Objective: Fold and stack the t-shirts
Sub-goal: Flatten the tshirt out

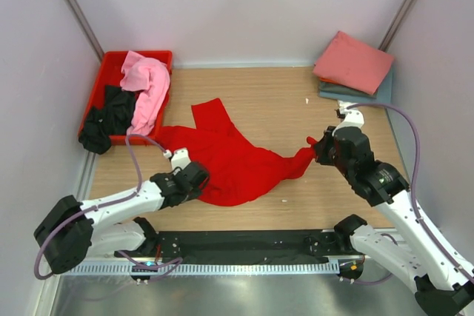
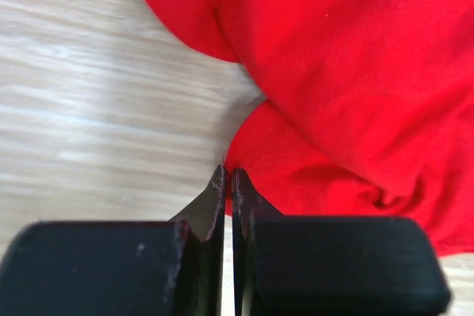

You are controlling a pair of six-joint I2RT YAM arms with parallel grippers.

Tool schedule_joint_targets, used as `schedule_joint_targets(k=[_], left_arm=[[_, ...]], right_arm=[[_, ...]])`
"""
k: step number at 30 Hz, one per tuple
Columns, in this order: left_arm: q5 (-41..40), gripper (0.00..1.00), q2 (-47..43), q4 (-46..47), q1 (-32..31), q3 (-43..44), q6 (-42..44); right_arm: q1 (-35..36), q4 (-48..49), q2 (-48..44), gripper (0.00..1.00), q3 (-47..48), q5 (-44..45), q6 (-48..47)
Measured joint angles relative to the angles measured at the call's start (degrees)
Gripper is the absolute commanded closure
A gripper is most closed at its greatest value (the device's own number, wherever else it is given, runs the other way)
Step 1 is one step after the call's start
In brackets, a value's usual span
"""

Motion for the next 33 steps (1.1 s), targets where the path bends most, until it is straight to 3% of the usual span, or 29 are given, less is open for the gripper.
schedule_joint_targets(k=[5, 9, 13, 17, 21, 25, 33], left_arm=[[-0.6, 1.00, -9.7, -12.0, 0.0, 7.7, 0.4], [-1.9, 1.00, -21.6, -19.2, -0.2, 23.0, 4.0], [-3.0, 1.00, -28.1, -20.9, -0.3, 41.2, 13.0], [-3.2, 1.00, -27.2, -21.4, -0.2, 60.5, 24.7], [1.0, 1.00, -24.0, -19.9, 0.0, 73.3, 34.8], [10.1, 1.00, -20.1, -18.8, 3.8, 81.0, 40.7], [27.6, 1.00, -16.9, -16.9, 21.4, 86.5, 42.7]], right_arm=[[0.0, -3.8, 0.1, 0.99, 8.7, 2.1, -1.0], [0.0, -4.3, -1.1, 0.99, 20.9, 3.5, -4.8], [0.0, -0.6, -7.1, 0.99, 28.3, 3.0, -9.8], [0.0, 5.1, -15.7, 0.99, 31.9, 1.9, -14.4], [0.0, 12.0, -21.7, 0.99, 36.2, -2.3, -17.6], [0.0, 14.5, -21.6, 0.99, 43.0, -8.3, -19.5], [-2.4, 15.2, -14.3, 0.99, 56.3, -15.7, -22.8]])
